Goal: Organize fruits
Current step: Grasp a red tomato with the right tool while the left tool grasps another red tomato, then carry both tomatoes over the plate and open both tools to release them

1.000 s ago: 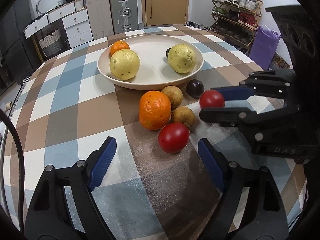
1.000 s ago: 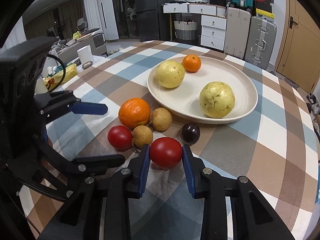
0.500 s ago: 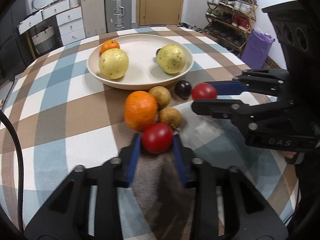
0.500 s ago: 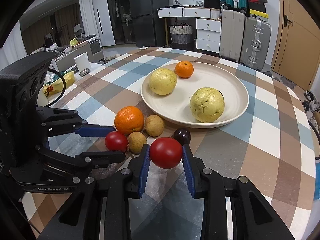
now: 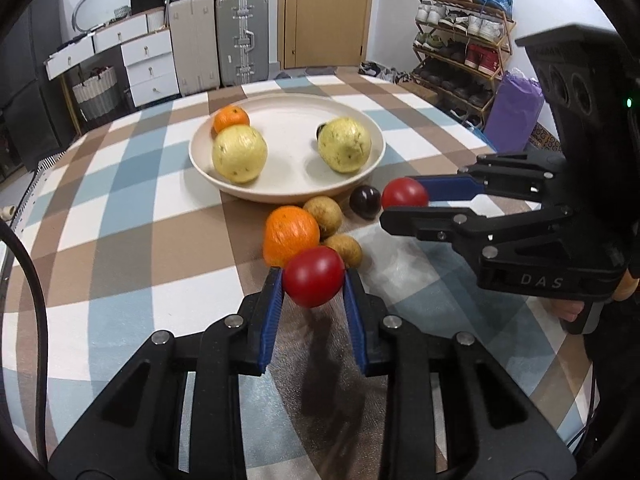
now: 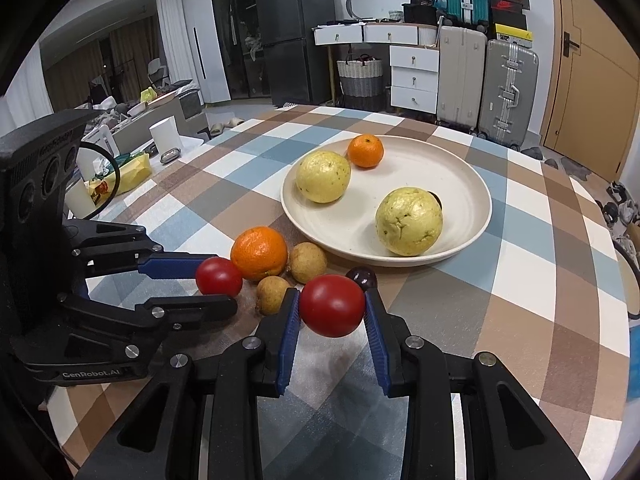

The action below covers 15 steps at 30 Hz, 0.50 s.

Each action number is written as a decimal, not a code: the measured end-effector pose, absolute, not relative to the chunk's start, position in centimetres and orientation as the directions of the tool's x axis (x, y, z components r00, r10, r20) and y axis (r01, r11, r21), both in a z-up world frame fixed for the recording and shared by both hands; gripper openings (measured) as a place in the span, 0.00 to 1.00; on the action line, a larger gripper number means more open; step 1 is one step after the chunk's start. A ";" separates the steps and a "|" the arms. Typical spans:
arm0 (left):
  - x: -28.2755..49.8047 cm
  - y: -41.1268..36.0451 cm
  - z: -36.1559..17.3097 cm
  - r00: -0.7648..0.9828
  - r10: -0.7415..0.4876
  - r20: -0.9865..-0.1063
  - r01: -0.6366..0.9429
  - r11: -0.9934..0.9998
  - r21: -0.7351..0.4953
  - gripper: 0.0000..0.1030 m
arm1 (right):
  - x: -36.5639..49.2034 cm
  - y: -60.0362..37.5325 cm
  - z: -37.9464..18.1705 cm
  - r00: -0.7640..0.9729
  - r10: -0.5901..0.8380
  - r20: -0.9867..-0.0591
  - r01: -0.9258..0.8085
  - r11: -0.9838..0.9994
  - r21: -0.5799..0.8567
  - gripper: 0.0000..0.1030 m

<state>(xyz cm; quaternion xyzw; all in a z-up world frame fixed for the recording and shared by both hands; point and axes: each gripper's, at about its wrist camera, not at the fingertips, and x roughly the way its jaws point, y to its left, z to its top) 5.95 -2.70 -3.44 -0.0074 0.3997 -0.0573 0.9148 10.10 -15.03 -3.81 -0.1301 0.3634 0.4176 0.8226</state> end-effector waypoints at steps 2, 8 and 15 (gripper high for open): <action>5.9 -2.5 -3.0 0.687 -0.111 -0.718 0.091 0.994 -0.066 0.26 | 10.1 -15.1 -3.7 0.391 0.598 -0.700 -0.781 0.618 0.092 0.32; 5.7 -2.5 -1.8 0.717 -0.102 -0.690 0.085 0.995 -0.059 0.26 | 10.1 -15.5 -3.1 0.411 0.623 -0.666 -0.774 0.624 0.106 0.32; 6.2 -2.2 -0.4 0.750 -0.084 -0.656 0.064 0.996 -0.055 0.26 | 10.5 -16.5 -2.2 0.455 0.645 -0.613 -0.749 0.650 0.127 0.32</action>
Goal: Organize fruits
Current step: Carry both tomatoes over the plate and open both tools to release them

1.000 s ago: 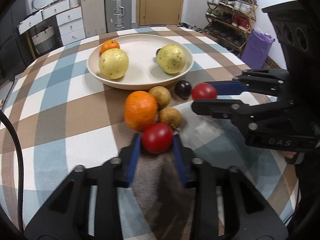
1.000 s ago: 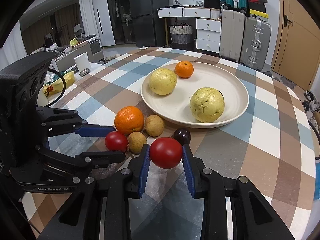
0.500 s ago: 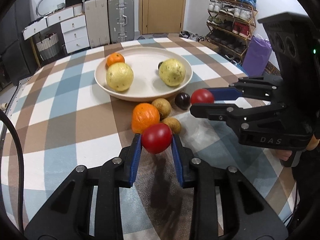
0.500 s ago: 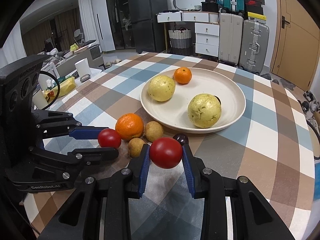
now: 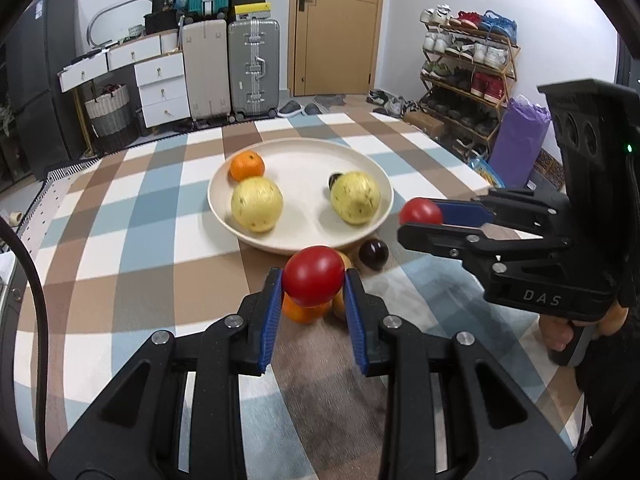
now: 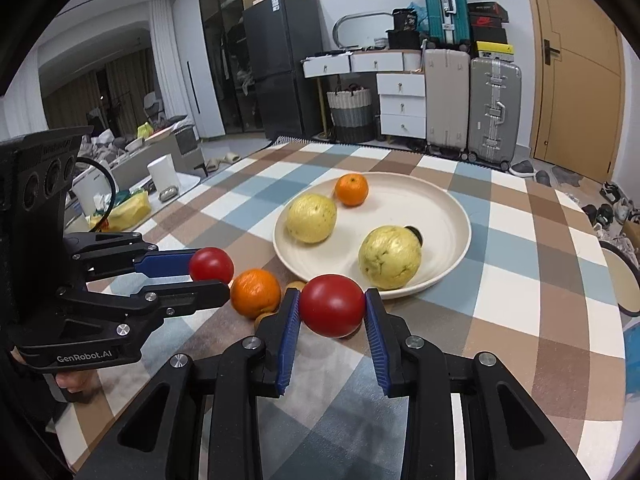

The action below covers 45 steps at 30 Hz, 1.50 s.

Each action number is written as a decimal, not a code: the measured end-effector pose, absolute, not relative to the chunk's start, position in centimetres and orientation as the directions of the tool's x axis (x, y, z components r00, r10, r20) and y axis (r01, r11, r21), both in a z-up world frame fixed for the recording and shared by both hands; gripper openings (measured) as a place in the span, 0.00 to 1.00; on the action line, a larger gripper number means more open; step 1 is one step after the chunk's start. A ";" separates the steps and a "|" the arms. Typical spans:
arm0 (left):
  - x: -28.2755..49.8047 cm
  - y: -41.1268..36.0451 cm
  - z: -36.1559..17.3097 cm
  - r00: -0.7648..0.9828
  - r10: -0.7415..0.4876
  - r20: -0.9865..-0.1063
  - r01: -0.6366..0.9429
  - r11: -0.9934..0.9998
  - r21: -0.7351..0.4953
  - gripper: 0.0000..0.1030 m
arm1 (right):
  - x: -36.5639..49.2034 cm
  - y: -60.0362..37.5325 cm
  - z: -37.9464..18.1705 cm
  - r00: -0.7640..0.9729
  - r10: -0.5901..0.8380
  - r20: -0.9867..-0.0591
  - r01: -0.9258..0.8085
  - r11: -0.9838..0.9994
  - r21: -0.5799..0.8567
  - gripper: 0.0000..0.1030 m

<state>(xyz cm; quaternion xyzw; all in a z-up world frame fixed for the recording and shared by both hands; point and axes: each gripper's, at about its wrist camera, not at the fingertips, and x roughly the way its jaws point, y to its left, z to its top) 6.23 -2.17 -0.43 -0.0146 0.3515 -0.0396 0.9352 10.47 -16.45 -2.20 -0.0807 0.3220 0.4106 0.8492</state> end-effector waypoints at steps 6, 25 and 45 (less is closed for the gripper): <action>7.4 -1.5 0.4 0.770 -0.068 -0.635 0.037 0.997 -0.062 0.26 | 11.2 -17.6 -1.5 0.502 0.648 -0.572 -0.711 0.686 0.154 0.32; 12.3 0.7 0.9 0.806 -0.034 -0.591 -0.003 0.998 -0.061 0.26 | 12.9 -18.9 -1.7 0.567 0.611 -0.553 -0.633 0.752 0.184 0.32; 13.6 3.9 -1.9 0.776 -0.009 -0.630 -0.063 0.994 -0.091 0.26 | 14.2 -13.6 -1.9 0.519 0.599 -0.610 -0.680 0.722 0.131 0.32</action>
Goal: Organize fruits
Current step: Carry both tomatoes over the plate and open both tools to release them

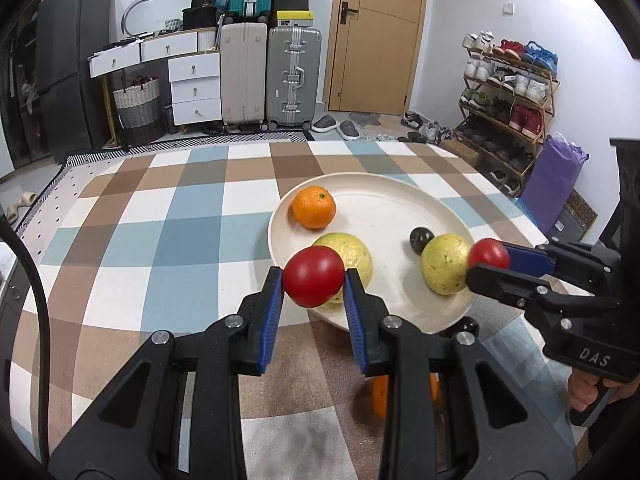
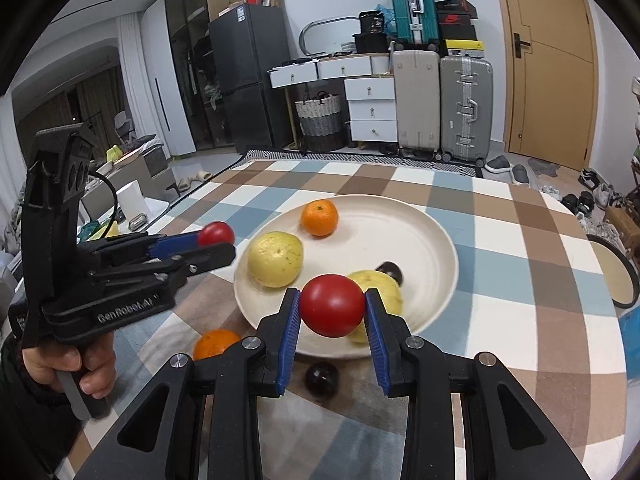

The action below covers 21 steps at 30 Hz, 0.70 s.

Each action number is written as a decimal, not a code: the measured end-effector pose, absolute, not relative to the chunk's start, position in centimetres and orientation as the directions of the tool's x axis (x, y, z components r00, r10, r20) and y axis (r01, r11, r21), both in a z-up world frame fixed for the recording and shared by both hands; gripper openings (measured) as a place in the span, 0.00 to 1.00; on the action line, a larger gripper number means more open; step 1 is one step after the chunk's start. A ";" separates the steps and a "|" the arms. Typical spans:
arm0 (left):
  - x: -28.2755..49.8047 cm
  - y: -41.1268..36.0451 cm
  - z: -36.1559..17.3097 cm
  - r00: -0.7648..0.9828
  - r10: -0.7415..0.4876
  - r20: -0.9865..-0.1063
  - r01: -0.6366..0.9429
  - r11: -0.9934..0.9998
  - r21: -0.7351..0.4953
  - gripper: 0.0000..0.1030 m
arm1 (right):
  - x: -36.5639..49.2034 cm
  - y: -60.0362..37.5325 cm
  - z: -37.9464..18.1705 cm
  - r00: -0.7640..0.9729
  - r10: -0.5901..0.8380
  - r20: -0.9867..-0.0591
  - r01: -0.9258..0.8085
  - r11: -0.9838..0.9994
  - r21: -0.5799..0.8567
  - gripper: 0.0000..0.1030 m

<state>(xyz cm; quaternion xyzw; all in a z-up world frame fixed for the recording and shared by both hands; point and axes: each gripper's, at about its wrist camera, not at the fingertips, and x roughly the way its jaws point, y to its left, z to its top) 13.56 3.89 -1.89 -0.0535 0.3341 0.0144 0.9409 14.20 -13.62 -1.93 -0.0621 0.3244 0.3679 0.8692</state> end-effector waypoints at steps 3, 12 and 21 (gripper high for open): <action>13.5 3.8 -2.0 0.773 -0.010 -0.635 -0.062 0.994 -0.091 0.26 | 14.1 -12.6 -2.3 0.502 0.605 -0.618 -0.696 0.707 0.128 0.32; 14.4 2.9 -3.1 0.750 -0.038 -0.660 -0.026 0.996 -0.087 0.26 | 14.6 -12.4 -3.4 0.455 0.610 -0.649 -0.690 0.702 0.177 0.32; 15.3 2.2 -3.7 0.738 -0.068 -0.672 0.001 0.995 -0.099 0.26 | 15.5 -12.9 -3.8 0.480 0.575 -0.663 -0.655 0.737 0.165 0.32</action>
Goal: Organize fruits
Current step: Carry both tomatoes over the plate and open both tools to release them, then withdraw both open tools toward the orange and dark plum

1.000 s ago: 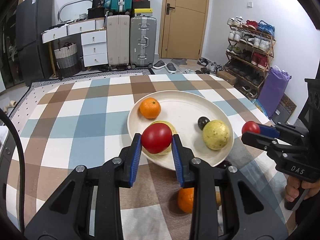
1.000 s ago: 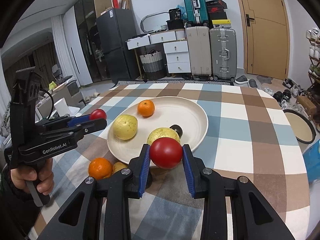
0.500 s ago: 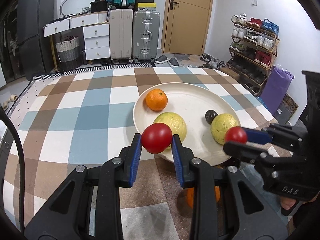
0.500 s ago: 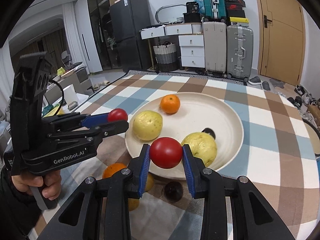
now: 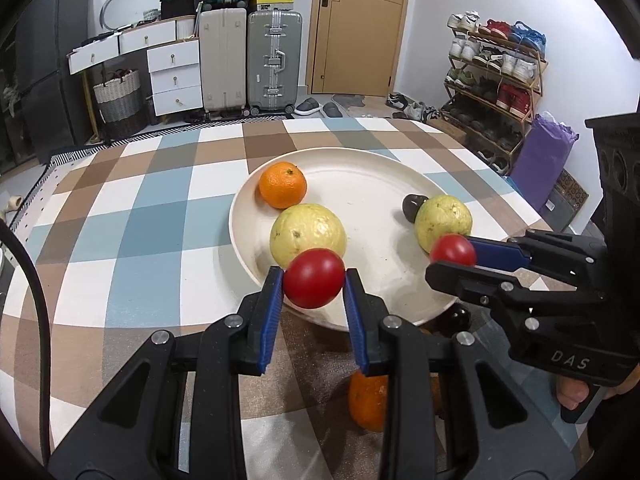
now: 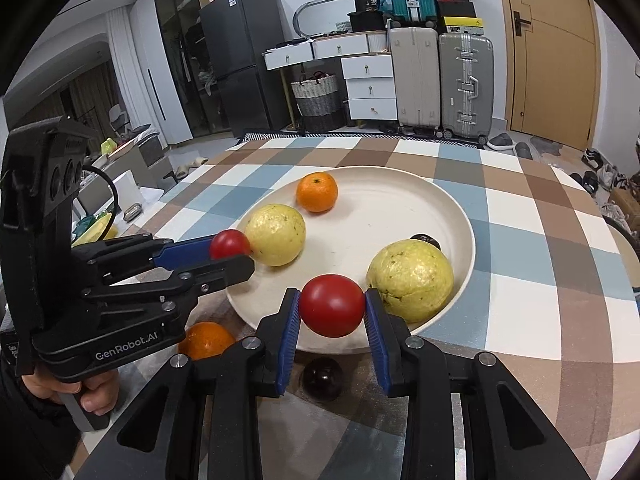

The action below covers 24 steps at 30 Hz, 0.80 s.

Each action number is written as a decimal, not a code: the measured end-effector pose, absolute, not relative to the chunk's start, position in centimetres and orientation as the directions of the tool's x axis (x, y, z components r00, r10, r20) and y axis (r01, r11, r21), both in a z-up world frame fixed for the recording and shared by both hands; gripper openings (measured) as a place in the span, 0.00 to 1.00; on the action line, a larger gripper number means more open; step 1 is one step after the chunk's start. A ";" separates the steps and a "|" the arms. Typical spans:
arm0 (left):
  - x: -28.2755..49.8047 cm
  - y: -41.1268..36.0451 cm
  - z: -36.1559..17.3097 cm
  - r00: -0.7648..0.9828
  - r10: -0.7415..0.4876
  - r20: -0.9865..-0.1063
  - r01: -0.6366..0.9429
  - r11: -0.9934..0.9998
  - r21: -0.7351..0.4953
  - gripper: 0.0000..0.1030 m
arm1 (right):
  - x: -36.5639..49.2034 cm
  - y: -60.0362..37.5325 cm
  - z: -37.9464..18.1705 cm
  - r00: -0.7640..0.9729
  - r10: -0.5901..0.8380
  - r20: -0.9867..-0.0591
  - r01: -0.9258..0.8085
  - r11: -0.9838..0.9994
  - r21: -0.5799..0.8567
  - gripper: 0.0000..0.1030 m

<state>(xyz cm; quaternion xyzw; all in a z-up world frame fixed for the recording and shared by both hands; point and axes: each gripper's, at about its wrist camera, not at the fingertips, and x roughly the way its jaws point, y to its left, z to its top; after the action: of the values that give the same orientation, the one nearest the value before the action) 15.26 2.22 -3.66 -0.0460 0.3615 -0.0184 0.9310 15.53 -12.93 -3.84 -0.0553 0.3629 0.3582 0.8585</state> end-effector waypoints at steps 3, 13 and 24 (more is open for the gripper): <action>15.4 2.2 -3.7 0.735 -0.088 -0.673 0.008 0.993 -0.122 0.26 | 15.7 -13.1 -3.9 0.488 0.564 -0.666 -0.643 0.748 0.162 0.32; 15.0 1.4 -3.6 0.731 -0.104 -0.675 0.038 0.993 -0.112 0.27 | 15.9 -13.6 -3.9 0.485 0.568 -0.665 -0.631 0.754 0.184 0.39; 13.4 2.0 -2.7 0.760 -0.061 -0.646 -0.010 0.994 -0.106 0.67 | 14.9 -15.0 -3.2 0.529 0.566 -0.633 -0.627 0.763 0.158 0.59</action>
<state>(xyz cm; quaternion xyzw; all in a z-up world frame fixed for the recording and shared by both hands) 13.37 2.01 -2.67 -0.0514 0.3458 -0.0138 0.9368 14.87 -14.96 -3.24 -0.0443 0.3450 0.3415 0.8732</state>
